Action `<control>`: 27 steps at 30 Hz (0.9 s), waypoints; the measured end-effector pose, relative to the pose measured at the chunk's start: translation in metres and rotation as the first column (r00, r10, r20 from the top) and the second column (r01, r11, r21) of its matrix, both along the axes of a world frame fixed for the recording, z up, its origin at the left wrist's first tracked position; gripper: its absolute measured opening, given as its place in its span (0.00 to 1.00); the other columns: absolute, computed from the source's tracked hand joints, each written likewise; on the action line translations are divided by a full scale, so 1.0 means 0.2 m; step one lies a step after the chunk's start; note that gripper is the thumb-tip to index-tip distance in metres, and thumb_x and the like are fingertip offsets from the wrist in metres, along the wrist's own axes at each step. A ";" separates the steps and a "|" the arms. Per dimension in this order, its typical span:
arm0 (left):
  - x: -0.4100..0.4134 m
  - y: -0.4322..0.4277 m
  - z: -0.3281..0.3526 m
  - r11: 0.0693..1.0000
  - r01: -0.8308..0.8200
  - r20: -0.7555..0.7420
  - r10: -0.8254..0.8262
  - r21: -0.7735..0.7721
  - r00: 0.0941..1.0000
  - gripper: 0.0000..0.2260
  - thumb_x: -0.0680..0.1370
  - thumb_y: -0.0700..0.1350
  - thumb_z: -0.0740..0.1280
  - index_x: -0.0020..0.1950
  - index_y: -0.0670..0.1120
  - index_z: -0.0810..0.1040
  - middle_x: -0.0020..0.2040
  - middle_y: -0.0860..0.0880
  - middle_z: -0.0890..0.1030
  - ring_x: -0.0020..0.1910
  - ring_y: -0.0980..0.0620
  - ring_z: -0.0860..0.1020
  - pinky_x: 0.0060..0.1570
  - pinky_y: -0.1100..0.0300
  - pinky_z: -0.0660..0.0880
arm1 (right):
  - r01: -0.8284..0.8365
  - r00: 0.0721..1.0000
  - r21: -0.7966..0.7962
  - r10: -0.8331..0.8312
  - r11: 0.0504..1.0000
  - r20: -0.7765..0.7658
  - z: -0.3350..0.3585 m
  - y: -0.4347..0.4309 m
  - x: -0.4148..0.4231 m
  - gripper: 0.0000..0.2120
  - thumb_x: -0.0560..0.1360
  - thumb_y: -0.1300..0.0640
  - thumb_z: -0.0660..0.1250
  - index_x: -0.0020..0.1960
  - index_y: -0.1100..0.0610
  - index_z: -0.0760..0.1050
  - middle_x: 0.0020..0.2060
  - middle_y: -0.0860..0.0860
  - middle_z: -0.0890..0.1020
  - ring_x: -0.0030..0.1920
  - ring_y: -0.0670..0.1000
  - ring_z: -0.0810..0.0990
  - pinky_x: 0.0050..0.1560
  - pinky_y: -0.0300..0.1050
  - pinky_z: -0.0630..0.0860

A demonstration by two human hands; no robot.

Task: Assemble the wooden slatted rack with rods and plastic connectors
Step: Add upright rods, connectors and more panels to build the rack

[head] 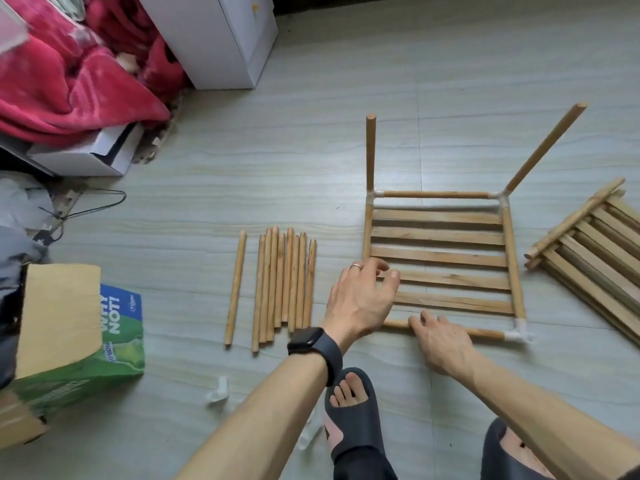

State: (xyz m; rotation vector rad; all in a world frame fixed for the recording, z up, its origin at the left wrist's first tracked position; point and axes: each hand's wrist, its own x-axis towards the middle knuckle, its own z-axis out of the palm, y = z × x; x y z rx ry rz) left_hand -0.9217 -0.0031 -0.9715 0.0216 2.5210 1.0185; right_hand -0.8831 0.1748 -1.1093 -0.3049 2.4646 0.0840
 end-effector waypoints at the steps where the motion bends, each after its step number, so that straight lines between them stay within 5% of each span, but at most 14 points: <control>1: -0.02 -0.02 0.01 0.977 -0.124 0.132 0.102 0.175 0.986 0.28 0.77 0.68 0.55 0.67 0.51 0.75 0.63 0.50 0.77 0.63 0.50 0.73 0.61 0.45 0.74 | 0.016 1.000 -0.003 -0.016 1.000 -0.019 -0.01 -0.01 0.00 0.24 0.79 0.59 0.59 0.74 0.53 0.60 0.70 0.55 0.66 0.64 0.58 0.73 0.54 0.52 0.75; 4: -0.14 -0.16 -0.03 0.628 -0.607 0.529 0.341 0.487 0.777 0.24 0.81 0.63 0.58 0.64 0.48 0.80 0.60 0.47 0.83 0.60 0.49 0.78 0.54 0.48 0.75 | 0.049 0.996 -0.065 -0.054 0.997 -0.077 -0.06 -0.06 -0.01 0.29 0.79 0.55 0.60 0.78 0.52 0.56 0.79 0.56 0.57 0.73 0.59 0.65 0.65 0.54 0.72; 6: -0.21 -0.30 -0.14 0.572 -0.697 0.524 0.470 0.432 0.710 0.20 0.83 0.58 0.59 0.63 0.45 0.80 0.55 0.47 0.85 0.54 0.49 0.82 0.59 0.44 0.75 | 0.045 0.998 -0.088 -0.049 0.995 -0.043 -0.08 -0.08 -0.01 0.32 0.80 0.53 0.60 0.81 0.49 0.52 0.82 0.54 0.51 0.79 0.60 0.56 0.72 0.58 0.66; 8: -0.25 -0.42 -0.32 0.771 -0.616 0.378 0.528 0.161 0.760 0.17 0.83 0.55 0.62 0.62 0.43 0.77 0.51 0.49 0.82 0.47 0.52 0.79 0.60 0.43 0.76 | 0.041 0.999 -0.085 -0.039 0.995 0.029 -0.11 -0.07 -0.02 0.34 0.81 0.53 0.59 0.82 0.47 0.47 0.82 0.53 0.44 0.81 0.61 0.49 0.76 0.63 0.59; 10: -0.24 -0.52 -0.51 0.903 -0.349 0.269 0.412 -0.252 0.871 0.15 0.81 0.53 0.64 0.61 0.44 0.74 0.53 0.48 0.79 0.49 0.50 0.78 0.54 0.51 0.77 | 0.040 0.996 -0.078 -0.033 0.996 0.088 -0.14 -0.04 -0.01 0.35 0.81 0.55 0.57 0.83 0.46 0.42 0.82 0.51 0.37 0.81 0.61 0.47 0.76 0.64 0.56; 13: -0.18 -0.57 -0.69 0.825 -0.086 0.261 0.273 -0.559 0.926 0.15 0.80 0.55 0.64 0.60 0.47 0.75 0.53 0.48 0.80 0.50 0.46 0.79 0.52 0.52 0.79 | 0.030 0.994 -0.085 -0.021 0.996 0.108 -0.17 -0.02 0.03 0.38 0.81 0.55 0.55 0.82 0.45 0.35 0.79 0.49 0.30 0.82 0.60 0.43 0.77 0.65 0.51; 18: -0.16 -0.48 -0.75 0.683 0.078 0.204 0.105 -0.727 0.973 0.12 0.81 0.52 0.62 0.58 0.46 0.77 0.54 0.47 0.81 0.52 0.44 0.80 0.43 0.56 0.73 | 0.030 0.990 -0.096 -0.017 0.995 0.138 -0.14 -0.02 0.03 0.38 0.81 0.52 0.55 0.82 0.45 0.35 0.79 0.49 0.30 0.82 0.60 0.41 0.77 0.65 0.48; 21: -0.20 -0.49 -0.73 0.772 0.026 0.271 0.191 -0.635 0.943 0.10 0.80 0.49 0.63 0.53 0.46 0.80 0.49 0.47 0.83 0.46 0.46 0.80 0.42 0.57 0.75 | 0.025 0.989 -0.097 -0.011 0.995 0.151 -0.11 -0.02 0.02 0.39 0.81 0.51 0.57 0.82 0.46 0.35 0.80 0.49 0.31 0.82 0.60 0.41 0.78 0.65 0.48; 24: -0.27 -0.52 -0.62 0.950 -0.165 0.423 0.269 -0.267 0.865 0.11 0.79 0.51 0.69 0.54 0.44 0.82 0.49 0.47 0.85 0.45 0.50 0.82 0.49 0.55 0.79 | 0.043 0.981 -0.114 -0.021 0.993 0.192 -0.07 -0.01 0.00 0.39 0.80 0.47 0.58 0.82 0.45 0.37 0.80 0.49 0.32 0.82 0.59 0.42 0.78 0.64 0.48; 27: -0.37 -0.53 -0.36 0.979 -0.200 0.512 0.156 0.032 0.845 0.12 0.79 0.50 0.71 0.56 0.44 0.82 0.48 0.48 0.85 0.42 0.54 0.82 0.51 0.56 0.77 | 0.181 0.971 -0.206 -0.141 0.962 0.195 0.01 0.01 -0.03 0.37 0.80 0.41 0.60 0.83 0.46 0.47 0.82 0.50 0.40 0.82 0.56 0.47 0.79 0.58 0.53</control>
